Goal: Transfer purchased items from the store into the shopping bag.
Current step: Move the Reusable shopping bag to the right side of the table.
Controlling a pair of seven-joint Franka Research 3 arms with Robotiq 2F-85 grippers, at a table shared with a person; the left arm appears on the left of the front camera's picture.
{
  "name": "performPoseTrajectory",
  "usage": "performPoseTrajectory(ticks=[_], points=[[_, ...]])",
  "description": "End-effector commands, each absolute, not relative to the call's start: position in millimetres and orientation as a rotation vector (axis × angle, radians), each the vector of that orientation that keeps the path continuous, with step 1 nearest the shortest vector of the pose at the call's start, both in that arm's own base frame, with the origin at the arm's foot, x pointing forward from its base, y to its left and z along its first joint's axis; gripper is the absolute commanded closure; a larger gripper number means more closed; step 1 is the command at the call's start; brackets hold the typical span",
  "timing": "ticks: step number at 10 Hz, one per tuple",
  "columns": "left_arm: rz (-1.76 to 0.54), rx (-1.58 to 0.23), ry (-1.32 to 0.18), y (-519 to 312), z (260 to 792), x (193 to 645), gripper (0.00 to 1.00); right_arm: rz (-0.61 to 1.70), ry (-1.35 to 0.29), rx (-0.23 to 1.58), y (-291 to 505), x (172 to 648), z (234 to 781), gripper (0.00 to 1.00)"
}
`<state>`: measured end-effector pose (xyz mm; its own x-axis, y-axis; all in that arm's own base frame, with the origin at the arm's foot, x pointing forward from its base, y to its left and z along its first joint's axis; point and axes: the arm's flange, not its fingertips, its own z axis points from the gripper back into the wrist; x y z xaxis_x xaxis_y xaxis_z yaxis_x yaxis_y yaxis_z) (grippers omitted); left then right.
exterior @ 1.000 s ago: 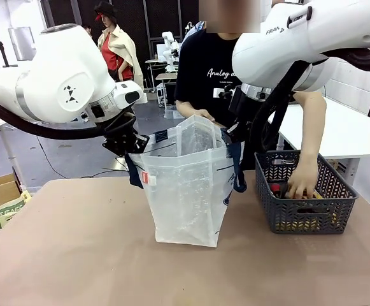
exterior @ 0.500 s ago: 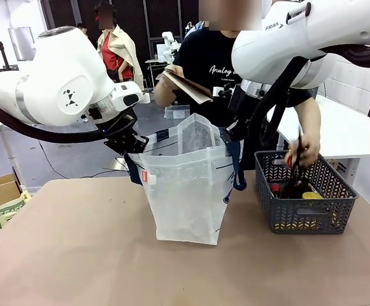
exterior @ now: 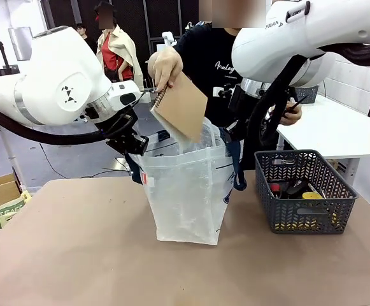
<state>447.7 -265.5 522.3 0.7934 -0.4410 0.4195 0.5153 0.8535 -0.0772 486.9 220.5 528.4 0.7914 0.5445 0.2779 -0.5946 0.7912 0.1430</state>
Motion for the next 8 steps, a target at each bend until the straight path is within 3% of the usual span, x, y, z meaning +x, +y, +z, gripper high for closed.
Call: performPoseTrajectory(ticks=[1,8], points=[[-0.574,-0.215,-0.402,-253.7,519.3,441.0,1.0,0.635,-0.206,0.265,218.0,492.4,530.4,1.0],[-0.524,-0.215,-0.413,-238.0,520.9,440.0,1.0,0.659,-0.179,0.249,214.2,494.3,528.5,1.0]])
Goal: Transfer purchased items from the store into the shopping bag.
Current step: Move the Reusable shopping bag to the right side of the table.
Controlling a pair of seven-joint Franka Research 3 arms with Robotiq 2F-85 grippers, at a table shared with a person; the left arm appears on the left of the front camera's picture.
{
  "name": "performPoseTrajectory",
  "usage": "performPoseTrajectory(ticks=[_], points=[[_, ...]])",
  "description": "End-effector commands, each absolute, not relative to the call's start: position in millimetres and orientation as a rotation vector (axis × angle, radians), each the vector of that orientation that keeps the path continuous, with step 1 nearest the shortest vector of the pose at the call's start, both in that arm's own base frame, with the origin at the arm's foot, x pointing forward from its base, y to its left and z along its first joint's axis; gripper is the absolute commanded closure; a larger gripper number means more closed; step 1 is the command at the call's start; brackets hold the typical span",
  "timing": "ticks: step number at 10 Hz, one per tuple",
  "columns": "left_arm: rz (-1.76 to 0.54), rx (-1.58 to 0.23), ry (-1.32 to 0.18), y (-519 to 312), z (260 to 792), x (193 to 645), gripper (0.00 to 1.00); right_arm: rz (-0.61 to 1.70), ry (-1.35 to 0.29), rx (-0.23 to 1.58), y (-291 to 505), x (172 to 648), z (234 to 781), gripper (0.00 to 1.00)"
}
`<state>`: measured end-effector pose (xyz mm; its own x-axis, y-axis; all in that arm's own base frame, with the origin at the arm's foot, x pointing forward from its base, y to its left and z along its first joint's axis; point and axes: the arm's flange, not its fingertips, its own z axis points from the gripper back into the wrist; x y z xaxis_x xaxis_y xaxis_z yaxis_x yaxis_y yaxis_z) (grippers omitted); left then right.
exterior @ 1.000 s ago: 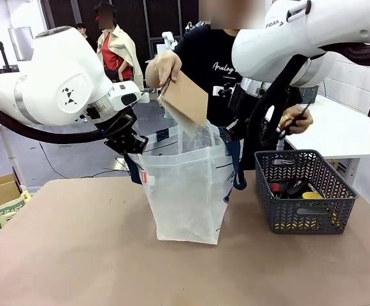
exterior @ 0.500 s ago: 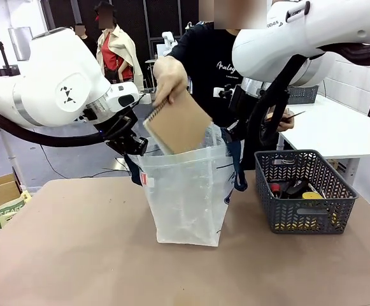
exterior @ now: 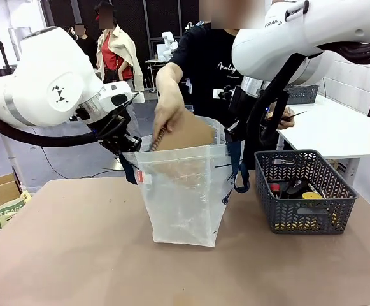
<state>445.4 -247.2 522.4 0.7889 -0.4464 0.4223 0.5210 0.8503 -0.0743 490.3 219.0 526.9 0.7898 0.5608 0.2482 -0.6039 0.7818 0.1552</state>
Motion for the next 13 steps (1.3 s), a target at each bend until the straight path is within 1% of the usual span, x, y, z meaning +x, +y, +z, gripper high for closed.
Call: performPoseTrajectory(ticks=[1,7,8,13], points=[[-0.521,-0.216,-0.413,-237.3,521.2,439.9,1.0,0.664,-0.176,0.248,214.0,493.9,528.5,1.0],[-0.502,-0.214,-0.421,-232.6,521.3,436.5,1.0,0.693,-0.16,0.24,216.6,494.2,527.1,1.0],[-0.507,-0.199,-0.406,-241.1,522.9,444.1,1.0,0.664,-0.176,0.231,218.1,489.0,524.6,1.0],[-0.507,-0.199,-0.406,-241.1,522.9,444.1,1.0,0.664,-0.176,0.231,218.1,489.0,524.6,1.0]])
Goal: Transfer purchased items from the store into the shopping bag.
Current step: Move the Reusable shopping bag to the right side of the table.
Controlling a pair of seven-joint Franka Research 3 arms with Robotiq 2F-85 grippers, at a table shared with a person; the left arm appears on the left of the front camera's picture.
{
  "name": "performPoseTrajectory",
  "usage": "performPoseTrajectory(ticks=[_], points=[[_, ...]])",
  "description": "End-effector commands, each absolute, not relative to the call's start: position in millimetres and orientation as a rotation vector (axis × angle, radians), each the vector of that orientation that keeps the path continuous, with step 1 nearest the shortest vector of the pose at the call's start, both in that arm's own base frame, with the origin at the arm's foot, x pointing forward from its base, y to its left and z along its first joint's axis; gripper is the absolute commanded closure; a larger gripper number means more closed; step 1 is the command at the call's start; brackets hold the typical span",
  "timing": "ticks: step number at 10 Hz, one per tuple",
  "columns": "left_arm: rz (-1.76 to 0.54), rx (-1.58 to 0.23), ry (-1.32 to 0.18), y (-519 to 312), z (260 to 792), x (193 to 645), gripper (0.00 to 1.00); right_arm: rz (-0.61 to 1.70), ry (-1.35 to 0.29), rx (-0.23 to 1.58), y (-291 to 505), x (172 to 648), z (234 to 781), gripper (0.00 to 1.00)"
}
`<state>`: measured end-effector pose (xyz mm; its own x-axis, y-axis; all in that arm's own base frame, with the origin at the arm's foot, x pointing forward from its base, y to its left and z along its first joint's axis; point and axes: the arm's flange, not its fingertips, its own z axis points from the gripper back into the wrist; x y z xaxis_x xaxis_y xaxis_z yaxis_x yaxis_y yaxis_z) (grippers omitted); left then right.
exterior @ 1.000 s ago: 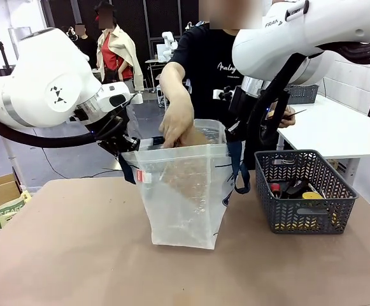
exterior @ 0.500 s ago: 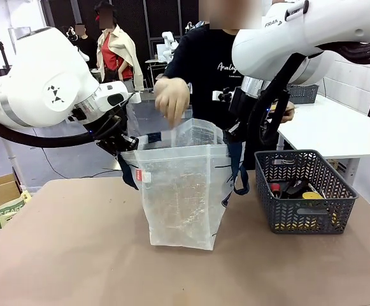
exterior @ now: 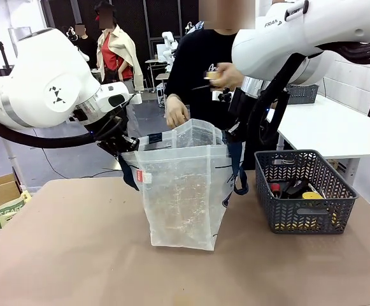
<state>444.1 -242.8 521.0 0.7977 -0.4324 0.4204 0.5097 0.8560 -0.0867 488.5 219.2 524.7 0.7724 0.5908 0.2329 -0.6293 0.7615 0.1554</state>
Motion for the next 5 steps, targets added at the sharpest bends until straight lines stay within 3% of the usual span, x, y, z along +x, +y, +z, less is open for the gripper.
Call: performPoseTrajectory(ticks=[1,5], points=[[-0.507,-0.199,-0.406,-241.1,522.9,444.1,1.0,0.664,-0.176,0.231,218.1,489.0,524.6,1.0],[-0.507,-0.199,-0.406,-241.1,522.9,444.1,1.0,0.664,-0.176,0.231,218.1,489.0,524.6,1.0]])
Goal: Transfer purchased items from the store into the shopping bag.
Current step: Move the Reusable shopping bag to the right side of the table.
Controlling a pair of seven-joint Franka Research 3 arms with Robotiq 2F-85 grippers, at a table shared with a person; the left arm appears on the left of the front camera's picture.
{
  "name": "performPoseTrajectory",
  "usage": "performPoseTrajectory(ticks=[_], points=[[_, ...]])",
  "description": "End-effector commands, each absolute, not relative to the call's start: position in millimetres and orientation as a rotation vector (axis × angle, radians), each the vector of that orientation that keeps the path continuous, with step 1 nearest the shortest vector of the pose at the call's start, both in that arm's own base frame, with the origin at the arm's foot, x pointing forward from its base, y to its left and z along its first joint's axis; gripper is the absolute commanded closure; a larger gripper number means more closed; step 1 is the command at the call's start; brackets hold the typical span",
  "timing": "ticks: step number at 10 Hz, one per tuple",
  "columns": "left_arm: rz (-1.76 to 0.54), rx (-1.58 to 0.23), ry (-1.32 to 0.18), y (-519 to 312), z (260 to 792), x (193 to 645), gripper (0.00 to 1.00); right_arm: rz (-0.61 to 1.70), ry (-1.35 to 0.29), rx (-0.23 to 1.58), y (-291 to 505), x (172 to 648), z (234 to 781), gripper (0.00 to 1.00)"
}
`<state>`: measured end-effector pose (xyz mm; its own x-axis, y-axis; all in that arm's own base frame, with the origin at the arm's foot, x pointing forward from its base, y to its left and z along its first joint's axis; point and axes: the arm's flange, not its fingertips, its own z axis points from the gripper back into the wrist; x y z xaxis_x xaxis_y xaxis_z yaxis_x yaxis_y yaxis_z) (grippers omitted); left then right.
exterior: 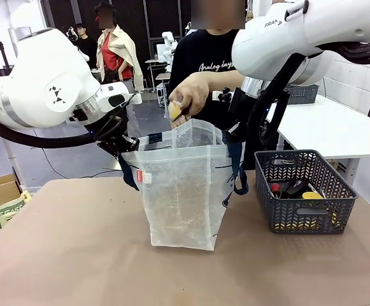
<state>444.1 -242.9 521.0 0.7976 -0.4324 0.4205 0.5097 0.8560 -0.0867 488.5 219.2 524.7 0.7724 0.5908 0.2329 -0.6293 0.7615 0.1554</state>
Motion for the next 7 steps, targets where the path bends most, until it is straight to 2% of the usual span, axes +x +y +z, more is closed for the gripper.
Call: performPoseTrajectory(ticks=[1,7], points=[[-0.507,-0.199,-0.406,-241.1,522.9,444.1,1.0,0.664,-0.176,0.231,218.1,489.0,524.6,1.0],[-0.507,-0.199,-0.406,-241.1,522.9,444.1,1.0,0.664,-0.176,0.231,218.1,489.0,524.6,1.0]])
